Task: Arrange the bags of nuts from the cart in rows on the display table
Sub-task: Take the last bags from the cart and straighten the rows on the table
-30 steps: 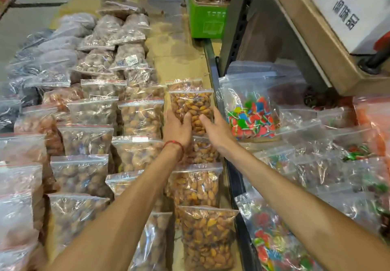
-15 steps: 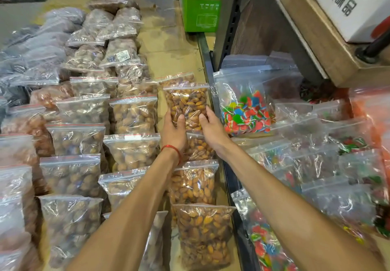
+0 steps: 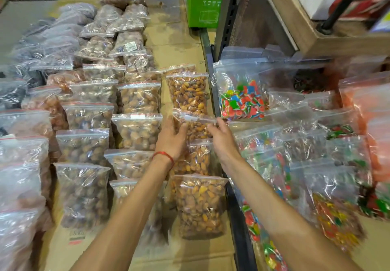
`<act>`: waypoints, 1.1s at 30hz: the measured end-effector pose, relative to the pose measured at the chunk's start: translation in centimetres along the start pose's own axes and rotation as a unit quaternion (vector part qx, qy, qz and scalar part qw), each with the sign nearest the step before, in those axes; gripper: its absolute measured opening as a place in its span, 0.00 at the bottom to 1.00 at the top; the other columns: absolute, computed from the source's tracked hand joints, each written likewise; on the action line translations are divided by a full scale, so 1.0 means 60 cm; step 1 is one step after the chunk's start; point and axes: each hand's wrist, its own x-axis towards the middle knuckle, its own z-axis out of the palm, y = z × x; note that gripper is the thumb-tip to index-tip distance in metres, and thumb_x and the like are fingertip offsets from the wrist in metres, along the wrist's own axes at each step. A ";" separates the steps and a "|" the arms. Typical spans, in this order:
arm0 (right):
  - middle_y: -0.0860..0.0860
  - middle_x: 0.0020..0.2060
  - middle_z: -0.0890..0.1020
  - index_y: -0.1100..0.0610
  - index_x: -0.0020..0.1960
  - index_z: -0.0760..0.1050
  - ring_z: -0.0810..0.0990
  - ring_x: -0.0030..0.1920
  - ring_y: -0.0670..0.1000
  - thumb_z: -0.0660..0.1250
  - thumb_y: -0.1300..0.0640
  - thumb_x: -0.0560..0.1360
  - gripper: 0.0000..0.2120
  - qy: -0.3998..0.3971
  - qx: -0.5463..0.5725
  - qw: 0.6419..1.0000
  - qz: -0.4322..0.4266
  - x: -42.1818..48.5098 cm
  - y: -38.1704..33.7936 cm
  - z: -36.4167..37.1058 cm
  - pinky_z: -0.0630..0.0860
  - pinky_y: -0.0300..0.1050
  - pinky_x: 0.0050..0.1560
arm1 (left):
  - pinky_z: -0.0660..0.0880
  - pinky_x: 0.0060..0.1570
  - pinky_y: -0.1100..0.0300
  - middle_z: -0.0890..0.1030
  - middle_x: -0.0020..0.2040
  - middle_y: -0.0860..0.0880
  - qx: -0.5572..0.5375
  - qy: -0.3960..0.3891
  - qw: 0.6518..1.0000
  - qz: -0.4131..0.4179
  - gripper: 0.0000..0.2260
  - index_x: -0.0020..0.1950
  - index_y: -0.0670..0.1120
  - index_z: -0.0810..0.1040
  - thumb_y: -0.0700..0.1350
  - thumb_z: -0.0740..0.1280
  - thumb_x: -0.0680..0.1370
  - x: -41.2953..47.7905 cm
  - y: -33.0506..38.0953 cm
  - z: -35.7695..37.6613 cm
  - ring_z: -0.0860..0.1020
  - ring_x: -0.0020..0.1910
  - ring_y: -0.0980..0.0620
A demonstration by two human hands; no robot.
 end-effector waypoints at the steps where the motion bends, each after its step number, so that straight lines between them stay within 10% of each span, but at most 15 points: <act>1: 0.48 0.83 0.64 0.51 0.85 0.57 0.65 0.80 0.51 0.59 0.53 0.88 0.27 0.000 0.009 1.000 0.006 -0.007 0.011 0.000 0.63 0.51 0.79 | 0.69 0.72 0.51 0.74 0.76 0.45 0.001 0.004 1.000 -0.002 0.26 0.81 0.49 0.63 0.52 0.63 0.84 -0.015 -0.001 0.001 0.73 0.72 0.43; 4: 0.47 0.76 0.73 0.53 0.82 0.65 0.75 0.67 0.44 0.61 0.55 0.88 0.23 -0.035 0.030 0.999 0.008 -0.026 0.031 0.002 0.69 0.40 0.68 | 0.71 0.64 0.58 0.76 0.68 0.51 -0.047 0.024 0.998 -0.023 0.23 0.76 0.47 0.69 0.49 0.68 0.81 -0.050 -0.008 0.010 0.77 0.63 0.49; 9: 0.43 0.59 0.81 0.48 0.66 0.74 0.81 0.55 0.41 0.64 0.54 0.85 0.10 -0.043 0.013 0.999 0.019 -0.031 0.042 -0.001 0.76 0.44 0.62 | 0.76 0.66 0.40 0.79 0.65 0.44 -0.117 0.078 0.988 -0.059 0.34 0.73 0.48 0.72 0.58 0.71 0.68 -0.046 -0.073 0.032 0.79 0.64 0.43; 17: 0.51 0.78 0.71 0.54 0.84 0.61 0.69 0.77 0.52 0.62 0.49 0.87 0.28 -0.030 -0.018 0.999 0.041 -0.033 0.053 -0.004 0.65 0.44 0.70 | 0.54 0.76 0.60 0.55 0.84 0.46 -0.100 0.052 0.990 -0.090 0.38 0.85 0.44 0.48 0.45 0.69 0.82 -0.116 -0.046 0.033 0.56 0.82 0.48; 28: 0.50 0.76 0.75 0.44 0.82 0.64 0.75 0.74 0.53 0.67 0.41 0.81 0.32 -0.073 0.012 0.997 0.034 -0.035 0.061 0.009 0.70 0.58 0.77 | 0.74 0.69 0.45 0.79 0.66 0.51 -0.186 0.021 0.971 -0.150 0.41 0.78 0.60 0.62 0.58 0.72 0.66 -0.099 -0.052 0.038 0.79 0.63 0.47; 33: 0.48 0.70 0.79 0.45 0.81 0.67 0.80 0.64 0.47 0.63 0.49 0.86 0.24 -0.062 0.033 0.997 0.017 -0.025 0.054 -0.009 0.77 0.45 0.65 | 0.75 0.69 0.43 0.79 0.68 0.50 -0.220 0.009 0.967 -0.129 0.39 0.76 0.60 0.66 0.56 0.75 0.66 -0.088 -0.057 0.056 0.79 0.65 0.48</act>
